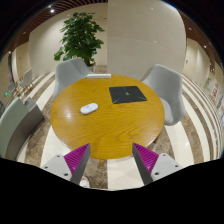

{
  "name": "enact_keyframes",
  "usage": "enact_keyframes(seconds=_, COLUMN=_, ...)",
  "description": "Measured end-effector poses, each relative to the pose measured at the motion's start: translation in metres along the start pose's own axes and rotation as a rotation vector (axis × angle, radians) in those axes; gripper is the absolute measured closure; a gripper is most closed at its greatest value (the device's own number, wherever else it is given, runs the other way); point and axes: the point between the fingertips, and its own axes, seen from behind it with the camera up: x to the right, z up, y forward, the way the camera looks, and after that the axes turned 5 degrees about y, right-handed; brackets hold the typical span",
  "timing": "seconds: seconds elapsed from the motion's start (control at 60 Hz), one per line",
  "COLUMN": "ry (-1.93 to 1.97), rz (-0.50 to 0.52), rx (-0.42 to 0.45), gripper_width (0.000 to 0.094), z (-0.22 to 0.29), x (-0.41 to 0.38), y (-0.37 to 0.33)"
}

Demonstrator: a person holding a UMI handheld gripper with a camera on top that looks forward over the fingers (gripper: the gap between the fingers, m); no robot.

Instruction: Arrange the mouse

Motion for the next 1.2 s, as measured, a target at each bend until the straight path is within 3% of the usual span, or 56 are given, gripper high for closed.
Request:
enact_keyframes(seconds=0.633, ry=-0.066, rz=0.088, rx=-0.061, gripper_width=0.0070, z=0.001, x=-0.122, y=0.065)
enact_keyframes(seconds=0.967, ry=-0.023, rz=0.051, rx=0.049, gripper_width=0.0066, z=0.040, x=-0.154, y=0.166)
enact_keyframes(seconds=1.2, ry=-0.009, rz=0.017, rx=0.064, gripper_width=0.0067, z=0.057, x=-0.158, y=0.234)
